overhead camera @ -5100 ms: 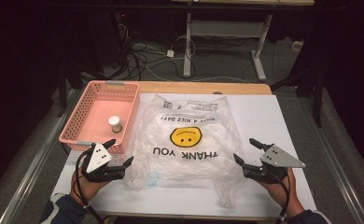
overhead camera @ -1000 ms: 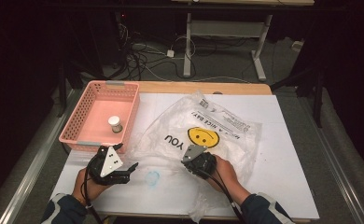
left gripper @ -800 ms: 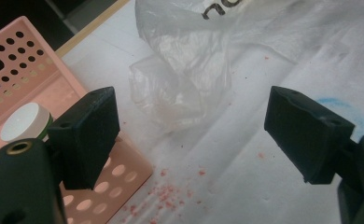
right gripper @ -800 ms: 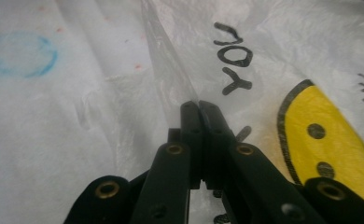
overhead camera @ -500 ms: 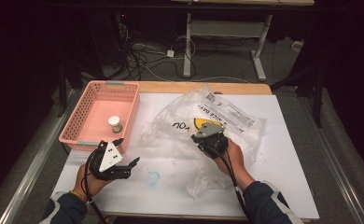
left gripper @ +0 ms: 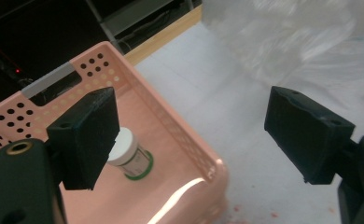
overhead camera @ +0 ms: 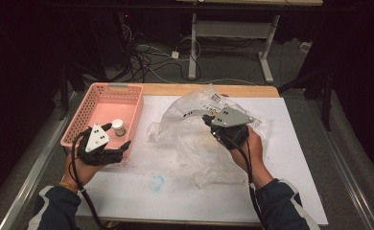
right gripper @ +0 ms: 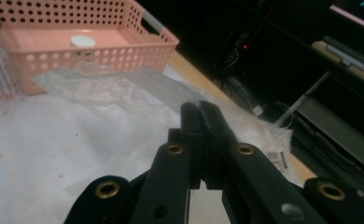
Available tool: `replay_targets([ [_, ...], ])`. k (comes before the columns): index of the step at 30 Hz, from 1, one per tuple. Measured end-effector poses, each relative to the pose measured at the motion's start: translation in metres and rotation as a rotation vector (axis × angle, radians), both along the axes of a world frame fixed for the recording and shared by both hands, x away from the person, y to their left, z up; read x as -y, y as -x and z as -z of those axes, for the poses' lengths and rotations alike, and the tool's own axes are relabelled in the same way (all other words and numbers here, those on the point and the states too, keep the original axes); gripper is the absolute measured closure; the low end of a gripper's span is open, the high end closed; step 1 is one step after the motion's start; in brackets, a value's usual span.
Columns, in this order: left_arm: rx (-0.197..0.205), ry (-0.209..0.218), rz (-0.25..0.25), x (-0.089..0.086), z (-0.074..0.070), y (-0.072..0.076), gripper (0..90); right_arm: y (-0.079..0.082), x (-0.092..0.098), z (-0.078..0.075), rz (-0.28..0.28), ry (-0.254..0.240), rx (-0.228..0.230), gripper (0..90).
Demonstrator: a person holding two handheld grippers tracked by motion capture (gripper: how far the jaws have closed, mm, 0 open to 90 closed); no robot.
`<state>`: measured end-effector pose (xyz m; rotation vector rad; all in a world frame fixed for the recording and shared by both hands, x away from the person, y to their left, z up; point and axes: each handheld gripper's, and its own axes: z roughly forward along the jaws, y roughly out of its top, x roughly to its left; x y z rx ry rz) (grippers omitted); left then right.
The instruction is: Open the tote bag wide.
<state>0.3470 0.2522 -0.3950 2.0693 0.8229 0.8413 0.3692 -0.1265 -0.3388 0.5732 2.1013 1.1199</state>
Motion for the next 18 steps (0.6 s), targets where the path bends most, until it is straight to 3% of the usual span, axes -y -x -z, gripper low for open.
replay_targets([
  [1, 0.000, 0.000, 0.000, 0.000, 0.000, 0.000, 17.6, 0.000, 0.000, -0.003, 0.007, -0.001, 0.010, 90.0],
  [7, -0.085, -0.069, -0.029, -0.008, -0.010, -0.044, 17.6, -0.003, 0.002, -0.007, 0.017, -0.019, 0.013, 90.0],
  [9, -0.138, -0.082, -0.026, -0.010, -0.010, -0.060, 17.4, -0.003, 0.003, -0.006, 0.012, -0.033, 0.010, 90.0],
  [11, -0.184, -0.123, -0.043, -0.011, -0.006, -0.073, 17.6, -0.003, 0.004, -0.005, 0.003, -0.040, 0.002, 90.0],
  [12, -0.237, -0.141, -0.050, -0.012, -0.001, -0.087, 17.4, -0.003, 0.004, -0.004, 0.002, -0.042, -0.004, 90.0],
  [14, -0.253, -0.165, -0.066, -0.013, 0.002, -0.093, 17.3, -0.003, 0.004, -0.001, -0.004, -0.036, -0.010, 90.0],
  [18, -0.356, -0.199, -0.103, -0.016, 0.015, -0.113, 17.4, -0.004, 0.005, 0.005, -0.013, -0.041, -0.033, 90.0],
])
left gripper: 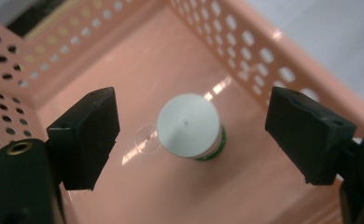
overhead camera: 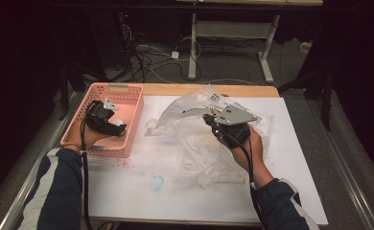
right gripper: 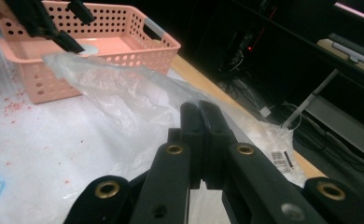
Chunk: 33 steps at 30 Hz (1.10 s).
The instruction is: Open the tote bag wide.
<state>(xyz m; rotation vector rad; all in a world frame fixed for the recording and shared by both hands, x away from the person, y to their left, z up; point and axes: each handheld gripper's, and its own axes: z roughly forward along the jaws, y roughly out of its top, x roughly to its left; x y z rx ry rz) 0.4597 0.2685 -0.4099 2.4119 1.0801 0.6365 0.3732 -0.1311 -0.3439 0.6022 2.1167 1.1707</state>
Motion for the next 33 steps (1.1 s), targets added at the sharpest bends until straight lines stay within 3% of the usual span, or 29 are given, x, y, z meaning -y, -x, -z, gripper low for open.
replay_targets([
  [2, -0.053, 0.000, -0.006, 0.000, 0.007, -0.008, 20.0, 0.000, 0.000, 0.001, -0.002, -0.001, -0.004, 90.0],
  [4, -0.087, -0.053, -0.023, 0.001, 0.013, -0.019, 23.8, 0.000, 0.001, 0.005, -0.009, 0.000, -0.012, 90.0],
  [5, -0.087, -0.053, -0.023, 0.001, 0.013, -0.019, 28.5, 0.000, 0.001, 0.005, -0.009, 0.000, -0.012, 90.0],
  [8, -0.153, -0.042, -0.047, -0.002, 0.020, -0.031, 31.2, -0.001, 0.002, 0.005, -0.010, -0.004, -0.016, 90.0],
  [10, -0.185, -0.034, -0.043, -0.004, 0.026, -0.036, 39.2, -0.001, 0.004, 0.006, -0.010, -0.014, -0.017, 90.0],
  [11, -0.232, -0.049, -0.032, -0.002, 0.032, -0.039, 41.5, -0.001, 0.005, 0.006, -0.009, -0.016, -0.018, 90.0],
  [13, -0.227, -0.063, -0.025, -0.001, 0.032, -0.039, 45.5, -0.002, 0.007, 0.007, -0.005, -0.025, -0.021, 90.0],
  [15, -0.202, -0.035, -0.010, -0.001, 0.029, -0.037, 48.2, -0.003, 0.009, 0.007, -0.002, -0.031, -0.024, 90.0],
  [17, -0.185, -0.052, -0.010, -0.001, 0.027, -0.035, 48.3, -0.003, 0.009, 0.007, 0.000, -0.035, -0.025, 90.0],
  [19, -0.165, -0.018, 0.005, -0.003, 0.023, -0.032, 48.5, -0.003, 0.010, 0.006, 0.006, -0.040, -0.022, 90.0],
  [21, -0.116, 0.018, -0.004, -0.006, 0.016, -0.027, 48.6, -0.003, 0.011, 0.005, 0.007, -0.044, -0.018, 90.0],
  [22, -0.058, 0.059, 0.013, -0.006, 0.006, -0.019, 48.6, -0.003, 0.011, 0.004, 0.009, -0.045, -0.018, 90.0],
  [23, -0.058, 0.059, 0.013, -0.006, 0.006, -0.019, 48.7, -0.003, 0.011, 0.002, 0.012, -0.044, -0.015, 90.0],
  [26, 0.033, 0.109, 0.039, -0.003, -0.012, -0.004, 48.8, -0.004, 0.010, -0.005, 0.016, -0.037, -0.001, 90.0],
  [28, 0.095, 0.156, 0.065, 0.000, -0.025, 0.010, 48.7, -0.004, 0.009, -0.007, 0.019, -0.033, 0.005, 90.0],
  [29, 0.147, 0.173, 0.092, 0.003, -0.033, 0.019, 48.8, -0.005, 0.006, -0.009, 0.020, -0.024, 0.008, 90.0],
  [33, 0.250, 0.237, 0.158, 0.014, -0.052, 0.053, 48.8, -0.007, 0.004, -0.006, 0.025, -0.028, -0.004, 90.0],
])
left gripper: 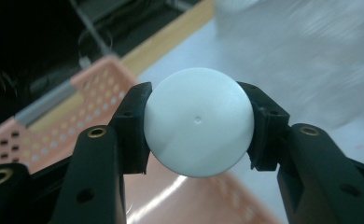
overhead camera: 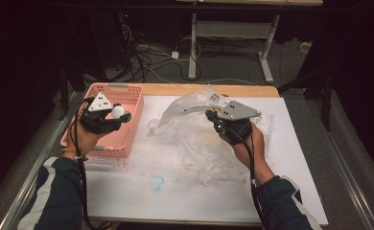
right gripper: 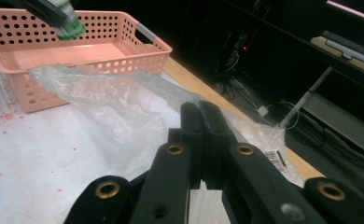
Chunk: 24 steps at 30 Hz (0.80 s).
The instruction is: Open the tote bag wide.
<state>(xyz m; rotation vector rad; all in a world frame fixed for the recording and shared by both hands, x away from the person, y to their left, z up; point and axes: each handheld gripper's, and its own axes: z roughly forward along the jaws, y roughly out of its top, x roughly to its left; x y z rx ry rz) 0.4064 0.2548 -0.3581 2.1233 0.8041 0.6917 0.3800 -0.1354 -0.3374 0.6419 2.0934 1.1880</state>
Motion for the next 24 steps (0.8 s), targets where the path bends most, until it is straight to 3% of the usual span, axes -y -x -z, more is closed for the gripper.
replay_targets([
  [2, 0.036, 0.023, 0.040, 0.007, -0.007, 0.017, 48.8, 0.000, -0.001, 0.000, 0.002, 0.001, -0.001, 90.0],
  [7, 0.111, 0.024, 0.153, 0.035, -0.015, 0.050, 48.8, 0.001, -0.006, 0.000, -0.002, 0.004, -0.003, 90.0],
  [10, 0.120, 0.045, 0.237, 0.057, -0.012, 0.062, 48.9, 0.002, -0.008, 0.000, -0.005, 0.005, -0.001, 90.0],
  [11, 0.126, 0.026, 0.267, 0.069, -0.009, 0.066, 48.9, 0.002, -0.009, 0.000, -0.006, 0.005, -0.003, 90.0],
  [14, 0.120, 0.001, 0.328, 0.094, 0.002, 0.068, 48.9, 0.003, -0.010, 0.001, -0.008, 0.003, -0.006, 90.0],
  [16, 0.094, 0.006, 0.365, 0.110, 0.013, 0.066, 48.8, 0.003, -0.011, 0.002, -0.014, -0.003, -0.014, 90.0],
  [18, 0.070, -0.018, 0.385, 0.126, 0.024, 0.061, 48.9, 0.003, -0.012, 0.003, -0.016, -0.002, -0.016, 90.0],
  [19, 0.040, -0.037, 0.402, 0.141, 0.036, 0.055, 48.8, 0.004, -0.013, 0.004, -0.019, -0.005, -0.020, 90.0],
  [23, 0.027, -0.062, 0.398, 0.159, 0.053, 0.044, 48.8, 0.004, -0.013, 0.005, -0.024, -0.011, -0.025, 90.0],
  [24, 0.006, -0.049, 0.397, 0.163, 0.058, 0.039, 48.8, 0.005, -0.013, 0.005, -0.025, -0.013, -0.027, 90.0],
])
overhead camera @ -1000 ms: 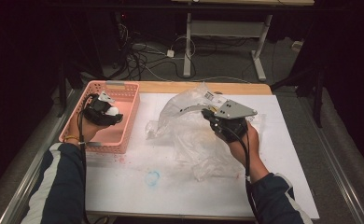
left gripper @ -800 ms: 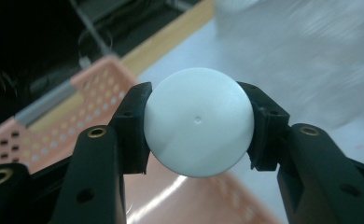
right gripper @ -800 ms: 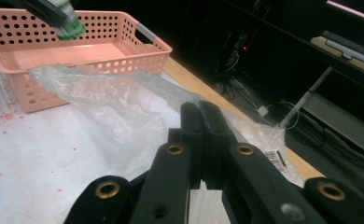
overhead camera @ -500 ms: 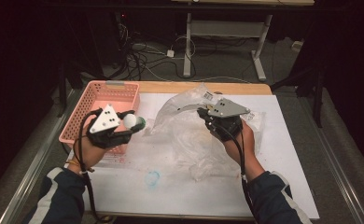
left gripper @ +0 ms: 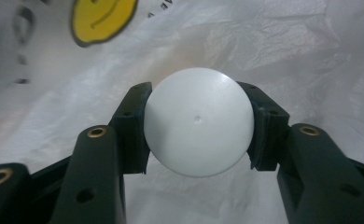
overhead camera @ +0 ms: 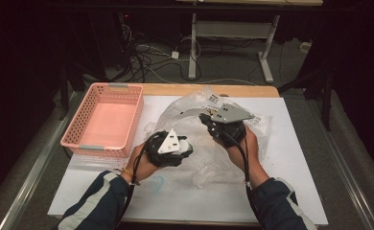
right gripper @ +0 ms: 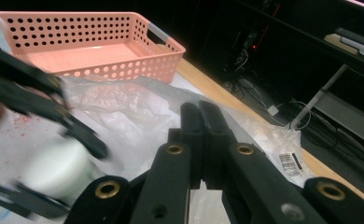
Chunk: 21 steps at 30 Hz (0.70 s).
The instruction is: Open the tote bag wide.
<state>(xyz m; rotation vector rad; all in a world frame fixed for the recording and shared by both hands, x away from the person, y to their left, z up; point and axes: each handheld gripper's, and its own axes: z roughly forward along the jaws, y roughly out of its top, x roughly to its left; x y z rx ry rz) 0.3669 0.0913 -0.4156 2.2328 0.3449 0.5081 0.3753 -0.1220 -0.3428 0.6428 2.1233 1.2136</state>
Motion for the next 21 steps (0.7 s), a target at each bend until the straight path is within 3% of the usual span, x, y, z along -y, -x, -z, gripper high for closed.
replay_targets([
  [7, -0.021, -0.028, -0.047, 0.023, 0.026, -0.028, 48.8, -0.001, 0.002, 0.005, -0.003, -0.011, -0.022, 90.0],
  [9, -0.041, -0.008, -0.065, 0.028, 0.032, -0.034, 48.7, -0.001, 0.003, 0.007, -0.002, -0.014, -0.028, 90.0],
  [11, -0.029, -0.032, -0.092, 0.034, 0.038, -0.040, 48.6, -0.002, 0.004, 0.009, 0.001, -0.013, -0.035, 90.0],
  [14, -0.068, 0.004, -0.130, 0.038, 0.046, -0.046, 48.2, -0.003, 0.005, 0.012, 0.006, -0.002, -0.039, 90.0],
  [16, -0.086, -0.001, -0.126, 0.040, 0.049, -0.047, 47.7, -0.004, 0.006, 0.013, 0.010, 0.000, -0.042, 90.0],
  [18, -0.041, -0.008, -0.145, 0.040, 0.046, -0.042, 35.5, -0.006, 0.008, 0.018, 0.018, 0.000, -0.052, 90.0],
  [21, 0.015, 0.015, -0.111, 0.037, 0.037, -0.025, 32.7, -0.007, 0.010, 0.022, 0.025, 0.006, -0.062, 90.0],
])
